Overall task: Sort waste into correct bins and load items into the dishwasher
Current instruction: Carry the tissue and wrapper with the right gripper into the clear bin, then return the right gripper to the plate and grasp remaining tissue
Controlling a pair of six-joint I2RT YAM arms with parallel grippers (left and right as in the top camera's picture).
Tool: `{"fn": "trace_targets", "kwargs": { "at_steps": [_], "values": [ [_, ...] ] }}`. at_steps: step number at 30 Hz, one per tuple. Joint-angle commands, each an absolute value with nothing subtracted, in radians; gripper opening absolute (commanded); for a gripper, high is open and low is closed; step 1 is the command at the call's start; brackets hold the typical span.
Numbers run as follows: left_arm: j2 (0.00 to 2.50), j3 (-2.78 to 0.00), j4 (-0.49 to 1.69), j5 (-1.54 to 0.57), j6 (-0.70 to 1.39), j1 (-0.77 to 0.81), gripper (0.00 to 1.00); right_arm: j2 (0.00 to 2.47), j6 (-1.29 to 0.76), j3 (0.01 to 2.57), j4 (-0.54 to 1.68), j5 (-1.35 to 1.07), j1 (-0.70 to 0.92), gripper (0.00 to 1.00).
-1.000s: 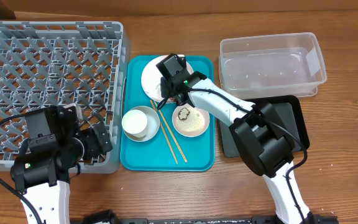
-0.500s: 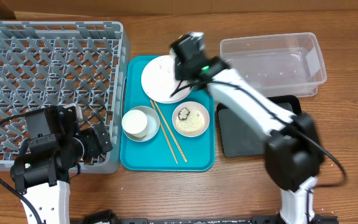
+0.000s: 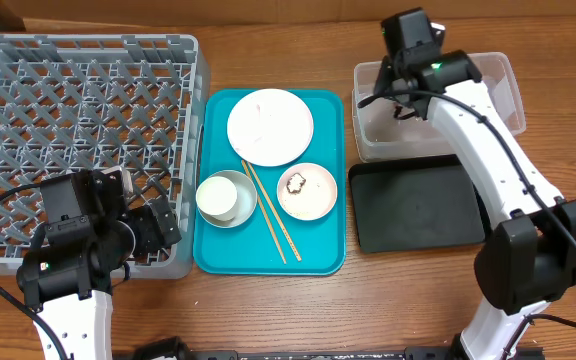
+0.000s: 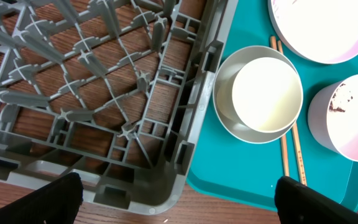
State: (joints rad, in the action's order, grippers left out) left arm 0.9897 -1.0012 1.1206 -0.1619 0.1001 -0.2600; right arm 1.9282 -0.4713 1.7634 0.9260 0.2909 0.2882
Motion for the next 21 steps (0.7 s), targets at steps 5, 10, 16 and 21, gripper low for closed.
{"fn": "trace_targets", "kwargs": {
  "at_steps": [5, 10, 16, 21],
  "values": [
    [0.993, -1.024, 1.116, -0.177, 0.082, -0.266, 1.0, 1.927, -0.472, 1.772, 0.878, 0.283, 0.287, 0.98],
    [0.993, -1.024, 1.115, -0.177, 0.081, -0.266, 1.0, 1.927, -0.472, 1.772, 0.856, 0.197, 0.292, 0.99],
    [0.993, -1.024, 1.108, -0.176, 0.081, -0.266, 1.0, 1.927, -0.406, 1.772, 0.786, -0.086, 0.315, 1.0],
    [0.993, -1.024, 1.106, -0.177, 0.082, -0.266, 1.0, 1.933, -0.324, 1.772, 0.716, -0.137, 0.396, 0.99]
  ]
}}
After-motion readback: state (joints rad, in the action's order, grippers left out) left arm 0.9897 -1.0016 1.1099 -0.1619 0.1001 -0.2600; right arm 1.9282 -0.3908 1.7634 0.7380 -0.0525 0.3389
